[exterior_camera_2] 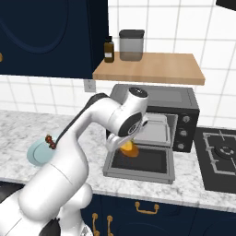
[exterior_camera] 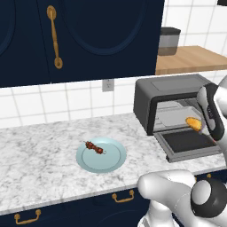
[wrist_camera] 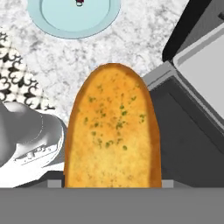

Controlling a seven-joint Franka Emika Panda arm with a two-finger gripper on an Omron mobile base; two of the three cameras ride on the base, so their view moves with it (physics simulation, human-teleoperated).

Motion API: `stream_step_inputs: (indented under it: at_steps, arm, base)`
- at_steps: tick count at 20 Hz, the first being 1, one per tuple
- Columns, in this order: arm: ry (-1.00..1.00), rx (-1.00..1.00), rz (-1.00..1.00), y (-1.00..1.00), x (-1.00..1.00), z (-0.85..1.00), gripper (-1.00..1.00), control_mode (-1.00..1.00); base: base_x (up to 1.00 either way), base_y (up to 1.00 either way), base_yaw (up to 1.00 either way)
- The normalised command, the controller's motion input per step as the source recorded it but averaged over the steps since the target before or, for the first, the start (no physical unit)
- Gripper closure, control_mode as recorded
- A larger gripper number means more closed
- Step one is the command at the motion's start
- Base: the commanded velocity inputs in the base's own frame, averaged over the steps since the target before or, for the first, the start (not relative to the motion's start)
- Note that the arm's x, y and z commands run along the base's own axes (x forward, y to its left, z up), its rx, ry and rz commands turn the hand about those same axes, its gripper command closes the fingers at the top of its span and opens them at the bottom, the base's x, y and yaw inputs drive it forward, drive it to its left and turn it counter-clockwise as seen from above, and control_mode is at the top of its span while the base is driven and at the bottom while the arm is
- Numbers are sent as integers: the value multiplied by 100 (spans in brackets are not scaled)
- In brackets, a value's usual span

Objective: Pick up the kebab skewer and baguette bread, and place them inside the toaster oven. Close the toaster oven door and start by setting the timer.

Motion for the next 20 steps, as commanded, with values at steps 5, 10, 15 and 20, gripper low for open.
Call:
stream_step_inputs:
  at_steps: [5,10,15,20]
  arm:
    - [-47,-14,30,13,0,34,100,-100]
    - [-43,-27,31,12,8,-7,100,-100]
    - [-28,-19,26,-5,27,-22,100,-100]
    - [-2,-5,9,-40,53,0,100,-100]
  base:
    - [0,0,0]
    - [0,0,0]
    - [0,0,0]
    - [0,0,0]
